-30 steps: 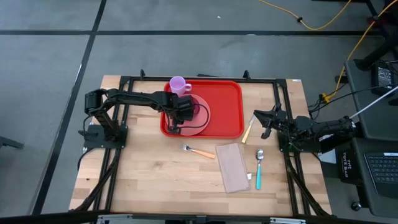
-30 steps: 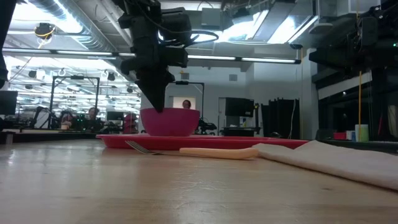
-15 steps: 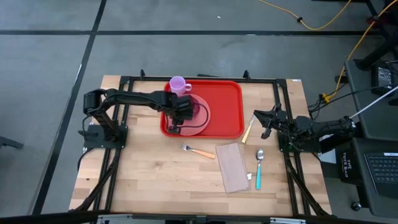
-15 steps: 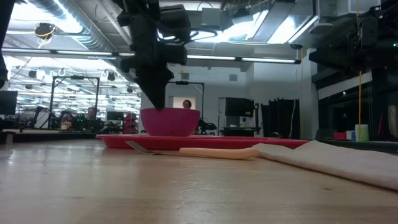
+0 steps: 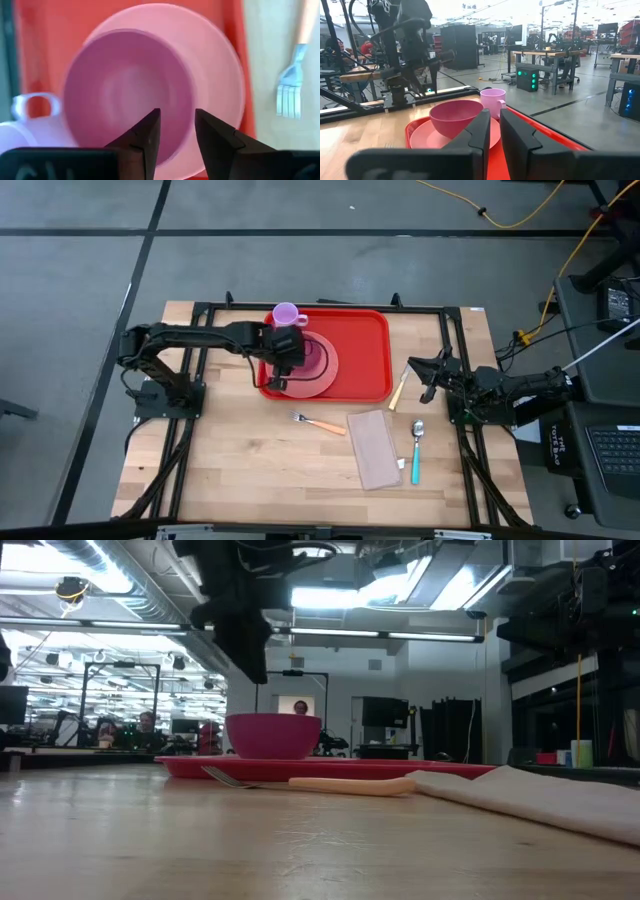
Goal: Set up tray
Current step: Put the brown napkin on the right of the pink plate on the red serving tray
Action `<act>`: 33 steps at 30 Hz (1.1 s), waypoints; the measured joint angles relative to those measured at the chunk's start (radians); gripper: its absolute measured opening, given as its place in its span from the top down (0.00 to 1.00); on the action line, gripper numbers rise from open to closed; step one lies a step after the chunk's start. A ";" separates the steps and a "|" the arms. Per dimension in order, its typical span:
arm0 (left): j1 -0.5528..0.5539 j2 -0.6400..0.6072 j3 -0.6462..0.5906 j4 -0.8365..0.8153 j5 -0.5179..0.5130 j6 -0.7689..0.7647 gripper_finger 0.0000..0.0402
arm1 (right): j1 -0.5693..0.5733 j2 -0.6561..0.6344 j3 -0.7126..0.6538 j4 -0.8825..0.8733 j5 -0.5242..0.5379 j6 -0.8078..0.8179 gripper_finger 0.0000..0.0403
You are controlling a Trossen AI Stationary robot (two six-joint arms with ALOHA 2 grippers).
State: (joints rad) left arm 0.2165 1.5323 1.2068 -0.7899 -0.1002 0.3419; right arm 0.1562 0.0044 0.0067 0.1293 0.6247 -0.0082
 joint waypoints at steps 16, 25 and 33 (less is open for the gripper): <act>0.000 -0.269 -0.222 0.038 -0.060 -0.170 0.99 | 0.000 0.000 0.000 -0.020 0.000 -0.026 0.88; 0.000 -0.506 -0.515 0.346 -0.056 -0.164 0.99 | 0.000 0.000 0.000 -0.043 0.002 -0.022 0.88; 0.010 -0.643 -0.741 0.833 0.028 -0.005 0.99 | 0.000 0.000 0.000 -0.043 0.003 -0.025 0.88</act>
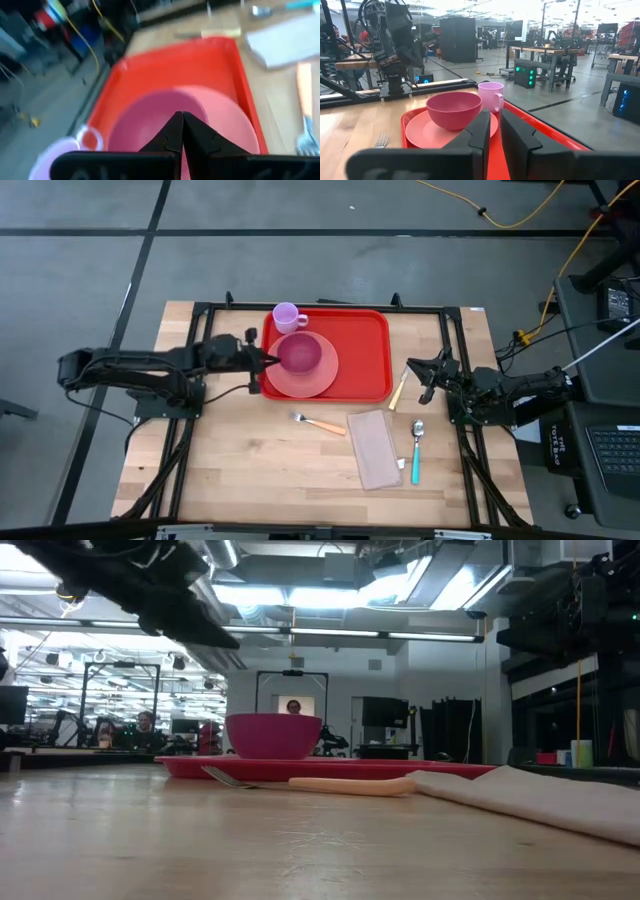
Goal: Set up tray
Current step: Put the brown napkin on the right of the pink plate on the red serving tray
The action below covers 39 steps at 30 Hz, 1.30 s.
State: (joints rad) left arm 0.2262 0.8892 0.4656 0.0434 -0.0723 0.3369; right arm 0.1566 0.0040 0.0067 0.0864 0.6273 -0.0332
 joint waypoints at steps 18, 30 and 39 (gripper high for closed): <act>0.012 -0.030 -0.054 0.139 0.091 -0.142 0.99 | 0.000 0.001 0.010 -0.009 0.018 0.053 0.88; 0.011 -0.030 -0.054 0.141 0.091 -0.144 0.99 | 0.000 0.195 0.175 -0.132 -0.127 0.109 0.99; 0.011 -0.030 -0.054 0.142 0.091 -0.157 0.98 | 0.100 0.517 0.335 -0.254 -0.258 0.273 0.99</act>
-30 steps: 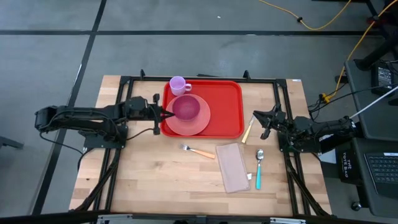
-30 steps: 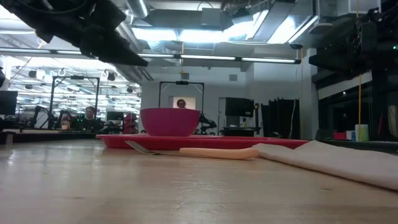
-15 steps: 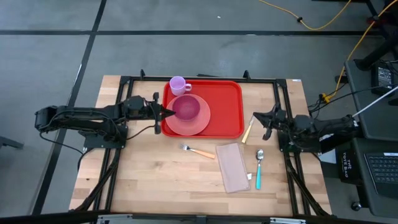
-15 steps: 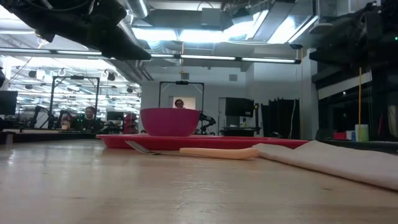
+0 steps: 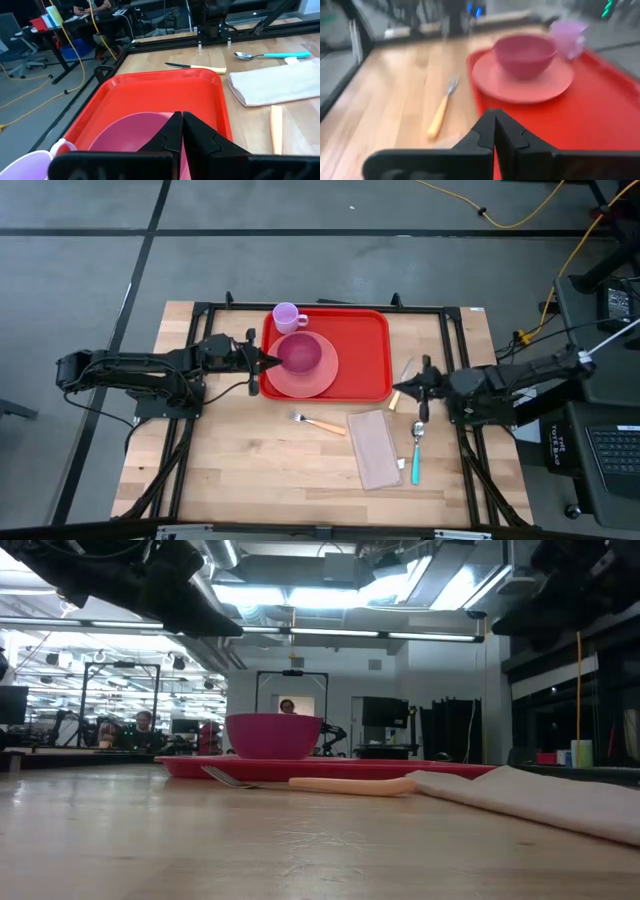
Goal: Set up tray
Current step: Put the brown napkin on the right of the pink plate on the red serving tray
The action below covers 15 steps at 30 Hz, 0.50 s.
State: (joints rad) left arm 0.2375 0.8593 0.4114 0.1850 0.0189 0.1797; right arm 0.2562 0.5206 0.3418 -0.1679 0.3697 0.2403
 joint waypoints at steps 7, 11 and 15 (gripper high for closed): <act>0.000 0.001 0.000 0.046 0.000 0.007 0.98 | 0.171 0.271 0.198 -0.144 0.017 0.155 0.99; 0.000 0.001 0.000 0.084 0.000 0.005 0.98 | 0.299 0.425 0.327 -0.255 0.120 0.233 1.00; 0.000 0.001 0.000 0.111 0.000 -0.010 0.99 | 0.406 0.559 0.455 -0.398 0.193 0.370 1.00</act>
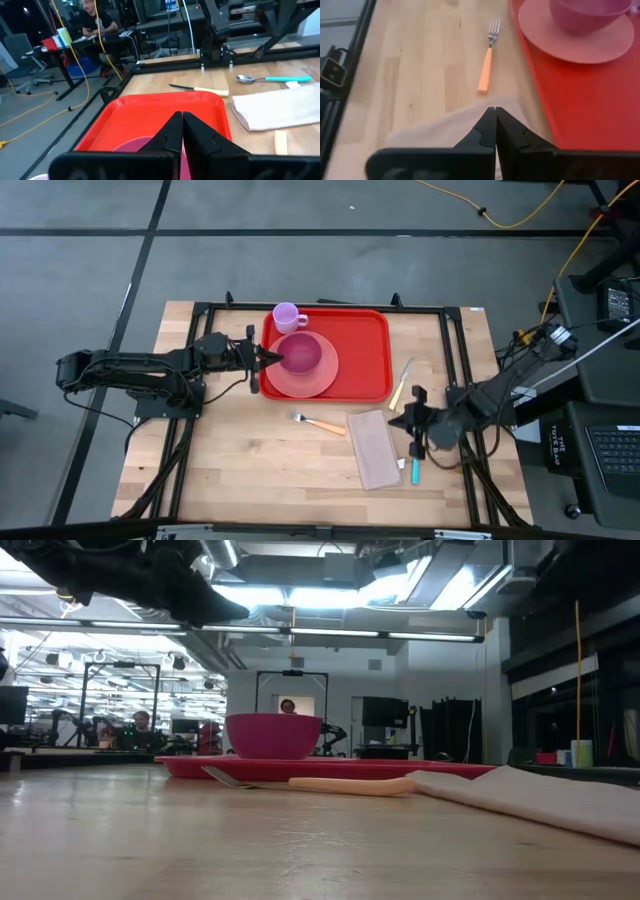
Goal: Set up tray
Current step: Put the brown napkin on the right of the pink plate on the red serving tray
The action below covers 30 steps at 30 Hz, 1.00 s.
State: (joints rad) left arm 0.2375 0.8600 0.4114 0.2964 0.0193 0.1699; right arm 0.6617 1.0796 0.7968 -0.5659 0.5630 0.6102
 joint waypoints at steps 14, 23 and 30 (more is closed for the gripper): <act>0.000 0.000 0.000 0.026 0.000 0.000 1.00 | 0.160 0.313 0.366 -0.494 -0.007 0.332 1.00; 0.000 0.000 0.000 0.026 0.000 0.000 0.99 | 0.180 0.363 0.344 -0.518 -0.213 0.329 0.94; 0.000 0.000 0.000 0.022 0.000 -0.002 0.99 | 0.178 0.415 0.326 -0.533 -0.230 0.290 0.93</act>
State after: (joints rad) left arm 0.2375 0.8600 0.4114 0.3187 0.0193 0.1677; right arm 0.8398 1.4945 1.1226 -1.0990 0.3328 0.8999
